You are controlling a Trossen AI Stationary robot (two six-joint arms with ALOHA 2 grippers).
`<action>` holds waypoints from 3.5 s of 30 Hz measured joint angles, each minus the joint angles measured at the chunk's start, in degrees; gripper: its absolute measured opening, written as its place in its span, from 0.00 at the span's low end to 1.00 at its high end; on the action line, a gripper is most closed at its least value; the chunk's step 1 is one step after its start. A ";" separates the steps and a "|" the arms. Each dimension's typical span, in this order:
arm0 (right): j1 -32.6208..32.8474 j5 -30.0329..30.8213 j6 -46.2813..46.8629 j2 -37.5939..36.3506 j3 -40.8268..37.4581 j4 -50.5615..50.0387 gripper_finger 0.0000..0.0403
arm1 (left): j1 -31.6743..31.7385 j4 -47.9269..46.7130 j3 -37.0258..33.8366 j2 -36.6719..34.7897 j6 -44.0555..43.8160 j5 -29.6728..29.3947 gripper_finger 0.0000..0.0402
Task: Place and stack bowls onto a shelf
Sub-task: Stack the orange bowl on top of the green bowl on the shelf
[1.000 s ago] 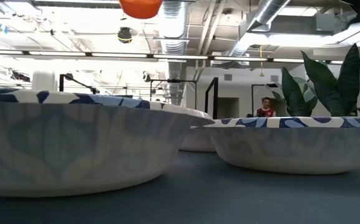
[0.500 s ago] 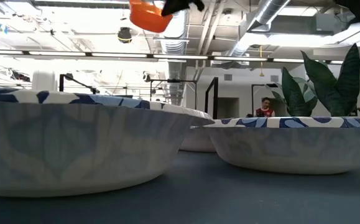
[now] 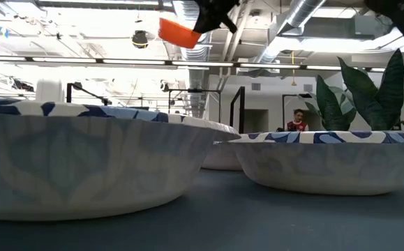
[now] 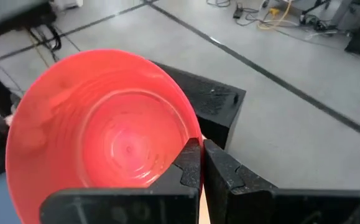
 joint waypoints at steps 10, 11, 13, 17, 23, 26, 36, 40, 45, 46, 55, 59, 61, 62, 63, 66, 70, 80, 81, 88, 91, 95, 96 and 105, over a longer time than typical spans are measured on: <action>-1.51 -10.51 4.03 7.73 -0.17 2.87 0.06 | 0.00 -4.10 0.44 -6.38 -8.30 0.47 0.51; -1.47 -11.26 4.31 8.45 -0.17 2.92 0.06 | 0.00 -5.09 0.44 -7.12 -9.74 0.74 0.51; -1.50 -12.77 4.45 9.77 -0.17 3.58 0.06 | 0.00 -7.74 0.44 -8.50 -12.97 2.69 0.51; -1.71 -15.08 5.89 12.37 -0.17 3.42 0.06 | 0.00 -13.63 0.44 -11.13 -21.16 6.36 0.51; -2.23 -17.54 7.30 13.67 -0.17 4.41 0.06 | 0.00 -20.42 0.44 -13.97 -30.76 8.32 0.51; -2.25 -17.54 7.32 13.64 -0.13 4.86 0.06 | 0.00 -22.95 0.44 -14.96 -34.28 8.34 0.51; -4.17 -17.65 9.28 15.79 -0.26 2.38 0.06 | 0.00 -30.02 0.42 -15.21 -40.40 8.11 0.51; -4.56 -18.16 9.90 17.16 -0.04 2.09 0.06 | 0.00 -30.02 0.42 -15.24 -40.61 8.11 0.51; -4.37 -18.88 9.28 18.57 -0.04 4.06 0.06 | 0.00 -30.04 0.42 -15.24 -40.71 8.09 0.51; -4.64 -18.61 9.26 18.66 -0.10 3.61 0.06 | 0.00 -30.06 0.42 -15.22 -40.72 8.09 0.51; -6.41 -18.96 10.73 19.28 -0.11 3.69 0.06 | 0.00 -31.69 0.39 -15.23 -42.44 7.69 0.51; -6.50 -19.02 10.66 19.28 -0.11 4.06 0.06 | 0.00 -31.69 0.39 -15.24 -42.45 7.63 0.51; -6.61 -18.95 10.56 19.28 -0.11 3.88 0.06 | 0.00 -31.70 0.39 -15.24 -42.47 7.61 0.51; -6.77 -18.97 10.57 19.28 -0.11 3.88 0.06 | 0.00 -31.68 0.39 -15.24 -42.47 7.61 0.51; -6.81 -18.93 10.51 19.28 -0.11 3.95 0.06 | 0.00 -31.70 0.39 -15.24 -42.46 7.61 0.51; -7.12 -18.58 10.09 19.28 -0.11 3.98 0.06 | 0.00 -31.69 0.39 -15.24 -42.44 7.58 0.51; -7.39 -18.59 9.94 19.27 -0.11 4.25 0.06 | 0.00 -31.85 0.39 -15.24 -42.44 7.56 0.51; -7.32 -18.59 9.66 19.25 -0.11 4.00 0.06 | 0.00 -32.58 0.39 -15.24 -42.44 7.52 0.51; -7.32 -18.59 9.66 19.25 -0.11 4.21 0.06 | 0.00 -32.60 0.39 -15.24 -42.44 7.52 0.51; -7.30 -18.55 9.59 19.25 -0.11 4.27 0.06 | 0.00 -32.84 0.39 -15.24 -42.44 7.52 0.51; -7.30 -18.47 9.10 19.25 -0.11 4.29 0.06 | 0.00 -32.84 0.39 -15.24 -42.44 7.52 0.51; -7.30 -17.08 8.60 19.25 -0.11 4.32 0.06 | 0.00 -32.86 0.39 -15.24 -42.49 7.52 0.51; -7.30 -17.08 8.58 19.25 -0.11 4.37 0.06 | 0.00 -32.86 0.39 -15.24 -42.49 7.52 0.51; -6.73 -17.10 8.50 20.99 -0.20 4.10 0.06 | 0.00 -32.86 0.39 -15.24 -42.62 7.54 0.51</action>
